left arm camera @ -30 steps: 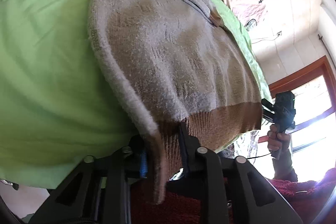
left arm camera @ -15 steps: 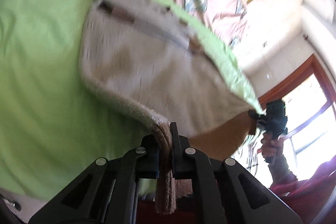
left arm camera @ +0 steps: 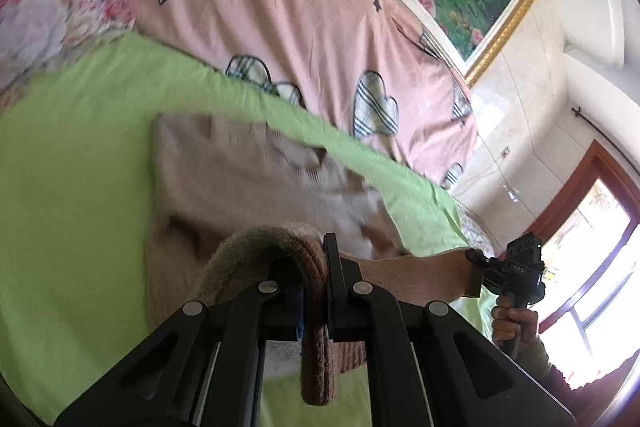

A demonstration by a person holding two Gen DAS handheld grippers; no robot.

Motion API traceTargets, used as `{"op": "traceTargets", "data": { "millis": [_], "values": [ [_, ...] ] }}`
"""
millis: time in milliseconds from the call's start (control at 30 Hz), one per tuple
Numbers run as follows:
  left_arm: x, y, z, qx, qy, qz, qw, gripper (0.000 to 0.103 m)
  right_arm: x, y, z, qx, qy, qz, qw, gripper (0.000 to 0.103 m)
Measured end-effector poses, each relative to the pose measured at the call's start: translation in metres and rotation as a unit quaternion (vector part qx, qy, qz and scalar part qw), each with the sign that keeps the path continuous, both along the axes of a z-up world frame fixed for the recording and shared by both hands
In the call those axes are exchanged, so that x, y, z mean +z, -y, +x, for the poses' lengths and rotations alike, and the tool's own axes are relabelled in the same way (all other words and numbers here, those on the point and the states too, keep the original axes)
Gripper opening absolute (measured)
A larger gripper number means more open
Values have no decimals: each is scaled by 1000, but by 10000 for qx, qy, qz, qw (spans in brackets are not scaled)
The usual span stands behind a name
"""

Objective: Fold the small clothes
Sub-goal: 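Lift the hem with both tools and fold it toward the collar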

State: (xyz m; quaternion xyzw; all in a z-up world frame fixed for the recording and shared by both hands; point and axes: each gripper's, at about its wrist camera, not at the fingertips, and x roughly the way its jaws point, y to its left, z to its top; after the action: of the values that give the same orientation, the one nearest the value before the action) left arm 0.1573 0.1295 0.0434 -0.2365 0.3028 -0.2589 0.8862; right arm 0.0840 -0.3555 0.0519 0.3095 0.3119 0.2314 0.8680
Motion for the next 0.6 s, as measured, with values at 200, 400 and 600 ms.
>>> {"op": "traceTargets", "data": {
  "millis": [200,400,600],
  "values": [
    [-1,-1,86,207,-93,26,9997,5,4,8,78,-139,31,282,9995,9],
    [-22,-4,160,455,-350,148,9982,6,-16,13,153,-329,-206,353,9986,9],
    [-73,-3,207,621,-947,449,9926,6,-57,12,206,-541,-764,91,9956,9]
  ]
}}
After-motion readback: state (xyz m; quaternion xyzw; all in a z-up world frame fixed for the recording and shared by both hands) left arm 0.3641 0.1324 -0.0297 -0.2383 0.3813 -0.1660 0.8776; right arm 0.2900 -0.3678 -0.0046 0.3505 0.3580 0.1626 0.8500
